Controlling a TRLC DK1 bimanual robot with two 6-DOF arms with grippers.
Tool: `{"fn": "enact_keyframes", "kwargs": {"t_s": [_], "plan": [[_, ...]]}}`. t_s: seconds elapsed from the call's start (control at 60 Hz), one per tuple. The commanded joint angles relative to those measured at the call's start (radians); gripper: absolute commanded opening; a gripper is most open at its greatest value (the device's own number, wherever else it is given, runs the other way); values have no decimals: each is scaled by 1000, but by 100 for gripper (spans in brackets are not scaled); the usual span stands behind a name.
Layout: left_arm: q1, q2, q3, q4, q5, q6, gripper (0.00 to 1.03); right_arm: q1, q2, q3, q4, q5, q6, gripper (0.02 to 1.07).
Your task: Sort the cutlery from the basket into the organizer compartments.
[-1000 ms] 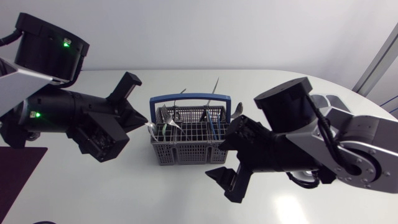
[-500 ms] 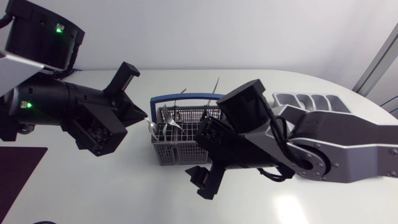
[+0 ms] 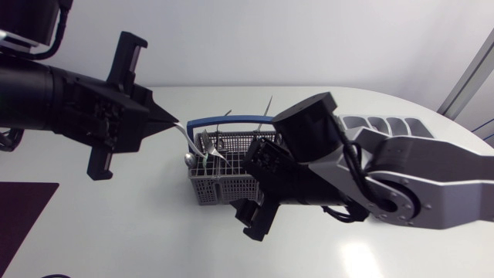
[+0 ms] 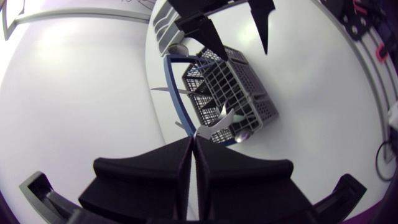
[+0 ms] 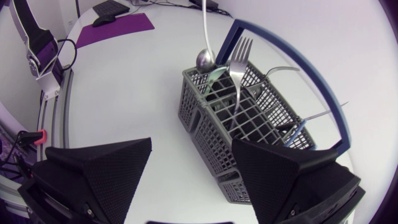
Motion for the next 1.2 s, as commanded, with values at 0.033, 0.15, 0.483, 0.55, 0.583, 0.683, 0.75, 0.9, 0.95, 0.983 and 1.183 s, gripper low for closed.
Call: {"fn": "enact_keyframes", "kwargs": {"t_s": [0.033,0.15,0.483,0.55,0.583,0.683,0.75,0.9,0.95,0.983,1.183], "plan": [[-68,19,76,-85,-6,-348,3,-2,-93,-53,16,35,-11,95],[-134,35,85,-74,-6,-617,3,-5,-179,-85,16,61,-22,95],[-246,207,169,-14,-59,-1226,3,55,-366,-145,18,249,-97,94],[-244,236,201,-23,-39,-1302,3,66,-372,-159,38,291,-114,91],[-238,246,212,-23,-25,-1342,3,75,-375,-167,51,312,-126,90],[-240,273,232,-16,14,-1431,3,95,-375,-187,93,357,-148,83],[-240,296,247,-23,24,-1462,3,98,-375,-197,131,381,-160,78],[-238,322,255,-27,66,-1506,3,116,-374,-214,205,440,-205,60],[-238,333,261,-33,66,-1509,3,121,-369,-213,223,453,-215,56],[-235,339,266,-39,66,-1511,3,122,-364,-211,232,460,-221,54],[-224,362,300,-65,93,-1532,3,127,-332,-210,245,470,-248,46]]}}
